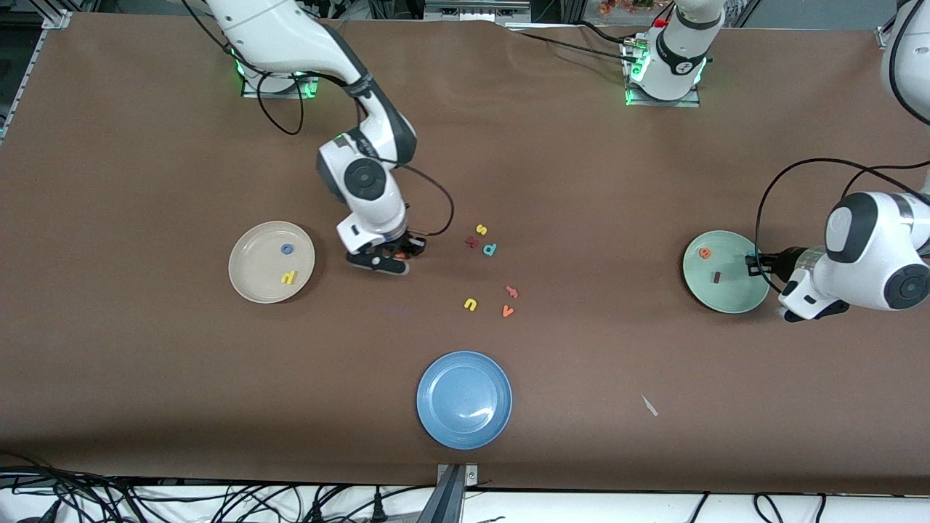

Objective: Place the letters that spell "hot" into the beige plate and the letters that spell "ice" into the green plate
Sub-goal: 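Carry the orange letter to the cream plate while the left gripper carries cyan letter, then open the right gripper over the cream plate while the left gripper releases the cyan letter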

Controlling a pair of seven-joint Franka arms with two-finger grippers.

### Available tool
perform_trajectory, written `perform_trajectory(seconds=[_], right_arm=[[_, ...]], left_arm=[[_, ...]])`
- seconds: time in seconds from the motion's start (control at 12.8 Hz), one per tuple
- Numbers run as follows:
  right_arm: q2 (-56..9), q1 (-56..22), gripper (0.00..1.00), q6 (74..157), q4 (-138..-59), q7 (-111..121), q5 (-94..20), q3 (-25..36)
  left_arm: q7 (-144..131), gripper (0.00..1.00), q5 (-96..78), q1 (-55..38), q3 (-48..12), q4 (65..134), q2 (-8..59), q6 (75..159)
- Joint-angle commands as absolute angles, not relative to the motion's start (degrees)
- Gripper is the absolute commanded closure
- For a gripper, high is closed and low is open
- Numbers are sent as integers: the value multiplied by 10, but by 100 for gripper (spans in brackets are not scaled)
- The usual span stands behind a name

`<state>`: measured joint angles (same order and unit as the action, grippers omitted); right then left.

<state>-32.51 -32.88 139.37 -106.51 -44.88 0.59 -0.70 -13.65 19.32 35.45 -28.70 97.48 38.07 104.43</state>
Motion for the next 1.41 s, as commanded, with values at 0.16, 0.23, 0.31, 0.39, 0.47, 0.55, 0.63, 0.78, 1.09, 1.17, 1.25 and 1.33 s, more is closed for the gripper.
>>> perform_trajectory(seconds=[0.16,0.23,0.31,0.39,0.47,0.55,0.63,0.78,1.09,1.17,1.25,1.33], right_arm=[[-215,-204,74,1241,-1076,-252,12,-29],[-203,-182,73,1218,-1078,-201,11,-29],[-190,-160,72,1206,-1081,-155,10,-28],[-182,-140,70,1189,-1084,-115,10,-26],[-179,-122,62,1178,-1084,-80,9,-25],[-178,-111,48,1173,-1085,-57,9,-22],[-178,-109,7,1172,-1085,-53,8,-14],[-177,-109,1,1172,-1085,-54,8,-11],[-158,-109,0,1162,-1074,-54,5,-11],[-150,-108,0,1151,-1064,-55,0,-11],[-142,-109,0,1138,-1048,-60,-13,-11],[-137,-109,0,1120,-1029,-73,-18,-11]], left_arm=[[-126,48,214,361,-297,975,384,1057],[-126,22,214,360,-299,971,379,1056],[-126,13,214,359,-301,964,366,1053],[-127,2,214,358,-302,959,357,1047],[-127,1,210,356,-303,957,343,1032],[-127,1,207,354,-306,941,334,1015],[-127,1,207,355,-328,920,330,986],[-132,0,207,354,-360,856,327,917],[-133,0,207,329,-398,729,328,811],[-133,0,207,310,-396,702,330,783],[-133,1,209,293,-393,680,332,762],[-134,1,212,280,-392,661,334,751]])
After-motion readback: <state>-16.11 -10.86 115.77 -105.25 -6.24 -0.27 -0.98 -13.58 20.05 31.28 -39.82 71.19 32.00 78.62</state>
